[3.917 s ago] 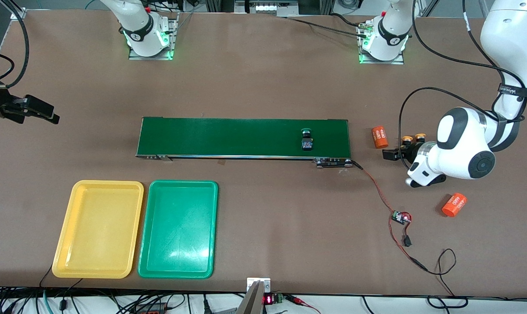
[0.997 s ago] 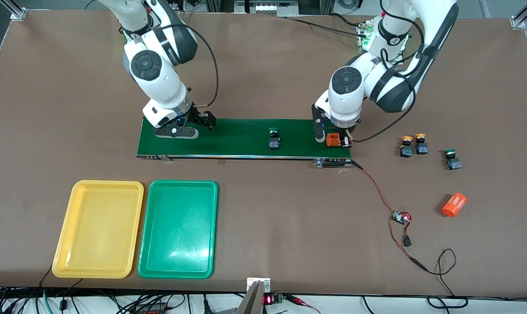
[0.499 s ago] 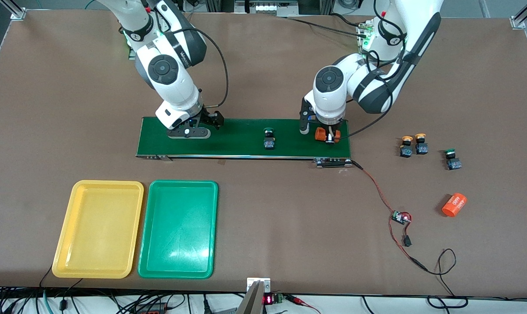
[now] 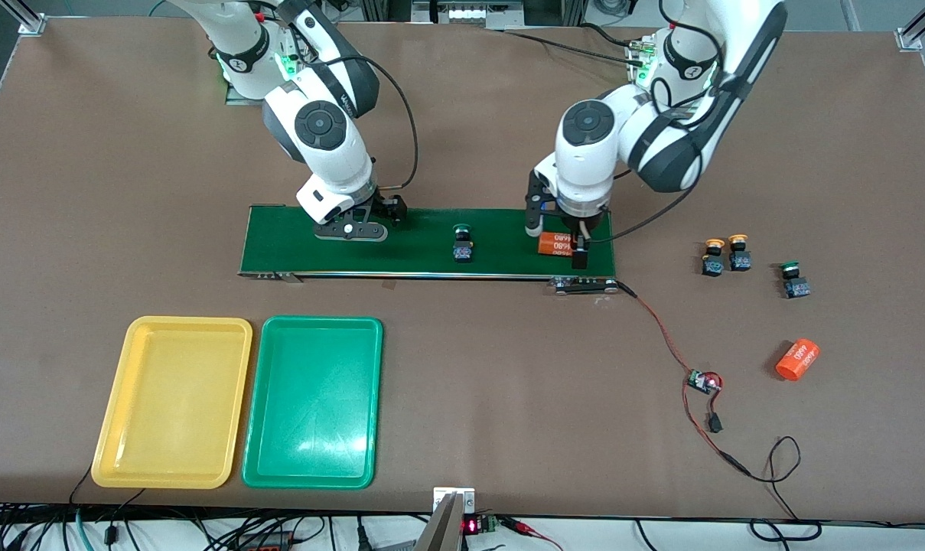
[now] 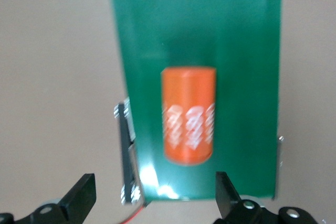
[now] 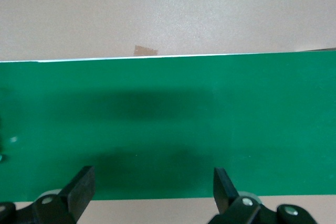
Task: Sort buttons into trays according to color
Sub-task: 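Set the cylinder on the belt while the right gripper lowers to the button, then grasp the green-cap button with the right gripper while the left gripper withdraws, then grasp another button with the left gripper while the right gripper lifts its button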
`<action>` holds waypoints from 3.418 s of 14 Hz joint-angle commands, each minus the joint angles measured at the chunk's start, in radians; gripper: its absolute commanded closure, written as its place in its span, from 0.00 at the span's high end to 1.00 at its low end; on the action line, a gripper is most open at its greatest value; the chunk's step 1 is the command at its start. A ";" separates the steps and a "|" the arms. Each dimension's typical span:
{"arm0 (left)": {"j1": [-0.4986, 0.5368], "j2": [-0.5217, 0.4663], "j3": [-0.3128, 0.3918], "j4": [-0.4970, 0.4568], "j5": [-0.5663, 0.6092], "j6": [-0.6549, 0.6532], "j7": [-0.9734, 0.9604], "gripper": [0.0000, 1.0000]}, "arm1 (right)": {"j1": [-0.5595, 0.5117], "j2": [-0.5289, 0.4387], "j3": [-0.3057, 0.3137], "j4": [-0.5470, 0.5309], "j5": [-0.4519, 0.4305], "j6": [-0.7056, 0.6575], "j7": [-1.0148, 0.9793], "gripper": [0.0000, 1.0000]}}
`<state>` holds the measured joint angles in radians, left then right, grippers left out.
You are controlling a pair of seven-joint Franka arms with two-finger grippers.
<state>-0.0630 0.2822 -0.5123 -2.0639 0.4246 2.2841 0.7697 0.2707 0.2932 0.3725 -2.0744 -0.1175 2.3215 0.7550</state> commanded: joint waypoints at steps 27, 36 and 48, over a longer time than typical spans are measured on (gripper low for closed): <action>0.382 0.146 0.219 -0.107 -0.153 0.046 -0.757 1.00 | 0.248 0.211 -0.204 0.255 -0.005 0.039 0.107 1.00; 0.379 0.169 0.216 -0.148 -0.181 0.058 -0.756 0.52 | 0.258 0.253 -0.199 0.254 -0.007 0.036 0.107 1.00; 0.180 0.046 0.106 -0.015 -0.527 -0.150 -0.767 0.00 | 0.240 0.264 -0.201 0.296 0.010 -0.046 0.092 0.05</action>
<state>0.1806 0.3330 -0.4147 -2.0917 0.0006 2.1548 0.0092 0.5262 0.5529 0.1700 -1.8203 -0.1156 2.3456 0.8454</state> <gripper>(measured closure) 0.599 0.626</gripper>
